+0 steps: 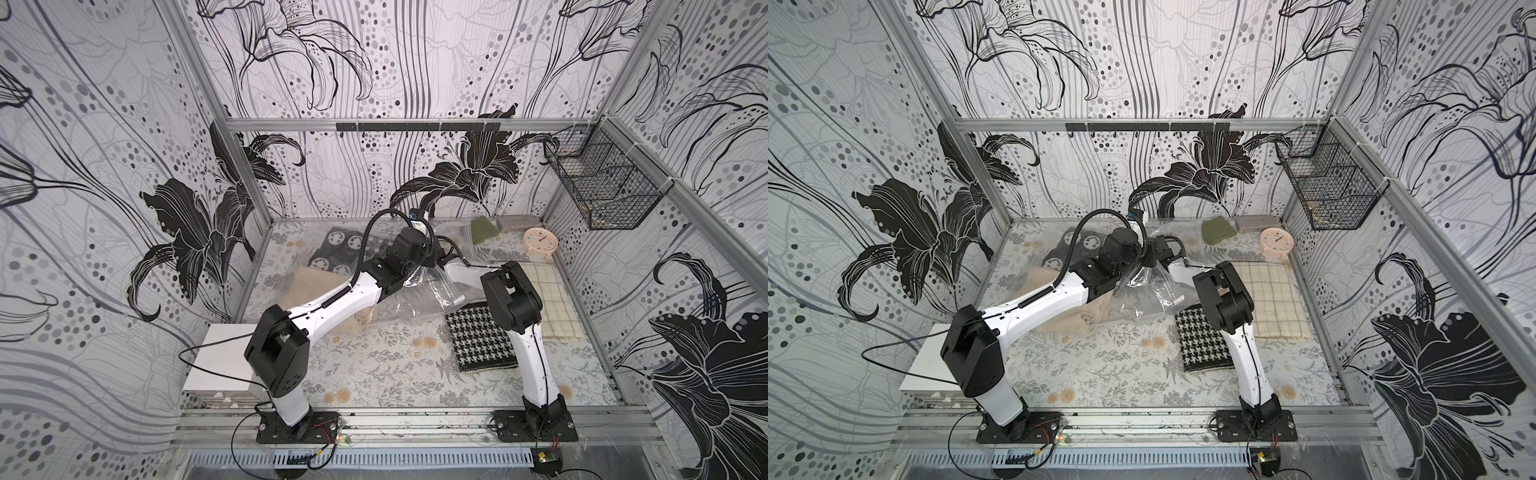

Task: Take the scarf out of the vacuum bag
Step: Take out the scarf from the vacuum bag.

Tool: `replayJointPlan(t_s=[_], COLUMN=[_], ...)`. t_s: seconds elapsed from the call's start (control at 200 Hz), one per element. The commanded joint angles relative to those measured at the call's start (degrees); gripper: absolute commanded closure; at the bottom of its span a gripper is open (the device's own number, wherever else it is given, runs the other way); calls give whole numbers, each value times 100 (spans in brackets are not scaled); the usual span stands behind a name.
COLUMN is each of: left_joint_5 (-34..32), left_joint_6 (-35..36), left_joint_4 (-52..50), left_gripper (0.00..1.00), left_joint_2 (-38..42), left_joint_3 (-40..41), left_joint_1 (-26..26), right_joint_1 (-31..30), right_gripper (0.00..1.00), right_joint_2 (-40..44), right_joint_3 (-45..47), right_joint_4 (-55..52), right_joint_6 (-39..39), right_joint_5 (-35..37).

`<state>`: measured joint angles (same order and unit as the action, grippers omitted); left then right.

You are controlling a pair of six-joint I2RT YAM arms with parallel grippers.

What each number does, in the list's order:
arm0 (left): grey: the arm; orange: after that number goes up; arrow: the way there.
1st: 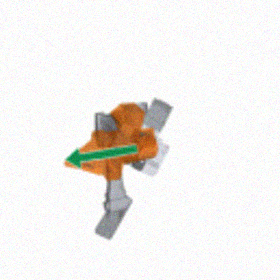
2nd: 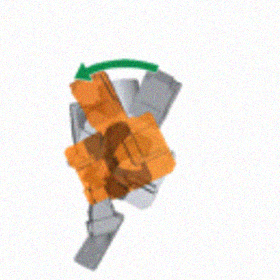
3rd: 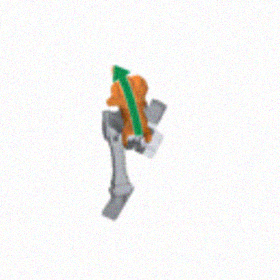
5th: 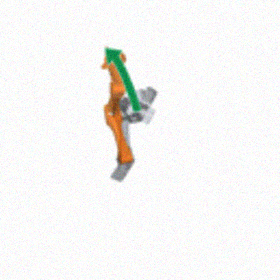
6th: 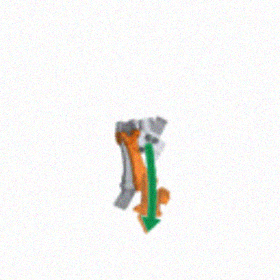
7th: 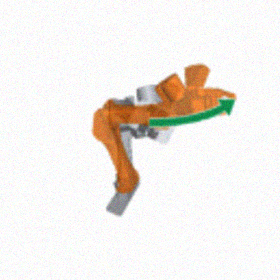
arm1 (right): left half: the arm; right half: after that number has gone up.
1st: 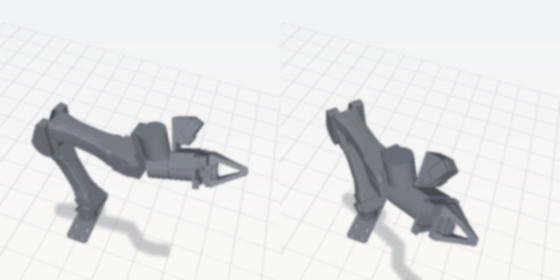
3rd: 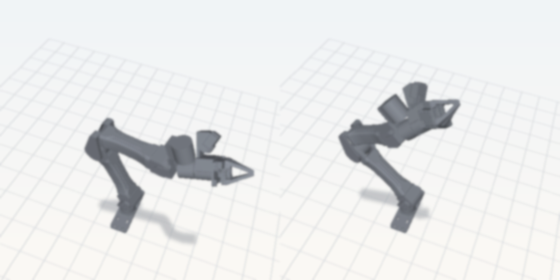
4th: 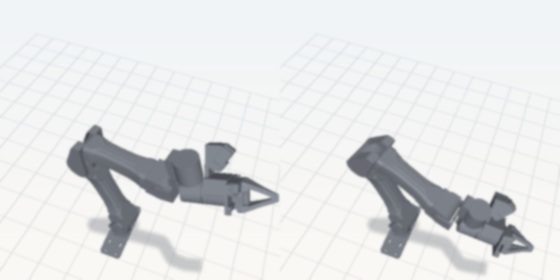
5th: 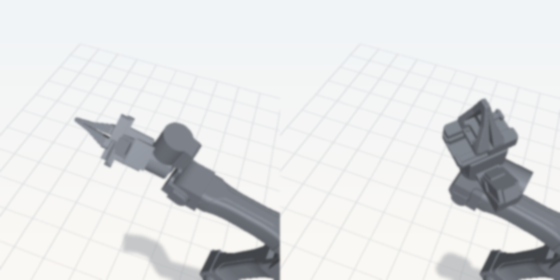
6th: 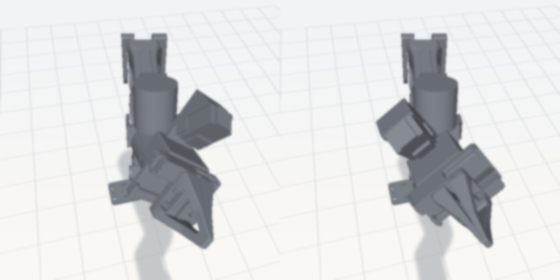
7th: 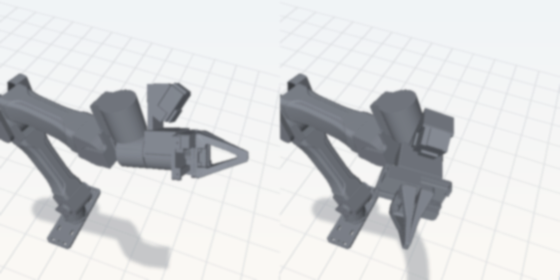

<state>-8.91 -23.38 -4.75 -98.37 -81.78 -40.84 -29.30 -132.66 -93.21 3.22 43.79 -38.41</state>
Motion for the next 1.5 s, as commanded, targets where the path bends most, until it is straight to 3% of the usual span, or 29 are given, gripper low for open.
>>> replayJointPlan(t_s=[0.0,0.13,0.205,0.295,0.586,0.631,0.731,0.871,1.202,1.307,1.497], left_joint_5=[-19,-23,-27,-41,-41,-41,-42,-49,-48,-41,-54], left_joint_6=[4,12,10,17,4,8,15,17,8,-2,-9], left_joint_4=[229,221,220,220,192,196,212,212,245,242,280], left_gripper=[100,100,100,100,100,100,100,100,100,100,100], left_joint_2=[-47,-44,-42,-33,-35,-29,-50,-106,-156,-172,-157], left_joint_3=[-67,-66,-66,-58,-35,-40,-49,-74,-51,-49,-7], left_joint_1=[48,47,45,50,53,50,65,59,92,109,113], right_joint_1=[47,52,47,56,65,65,73,104,150,238,249], right_gripper=[69,68,74,75,63,67,90,100,100,100,100], right_joint_2=[190,175,203,256,310,343,403,488,793,878,1050], right_joint_3=[-84,-98,-39,102,113,148,202,350,479,730,677], right_joint_4=[-83,-78,30,242,157,161,148,186,-387,-143,-967], right_joint_6=[-54,-44,-9,130,117,87,50,49,-419,-286,-855], right_joint_5=[-61,-107,-185,-305,-397,-404,-386,-360,-254,-360,30])
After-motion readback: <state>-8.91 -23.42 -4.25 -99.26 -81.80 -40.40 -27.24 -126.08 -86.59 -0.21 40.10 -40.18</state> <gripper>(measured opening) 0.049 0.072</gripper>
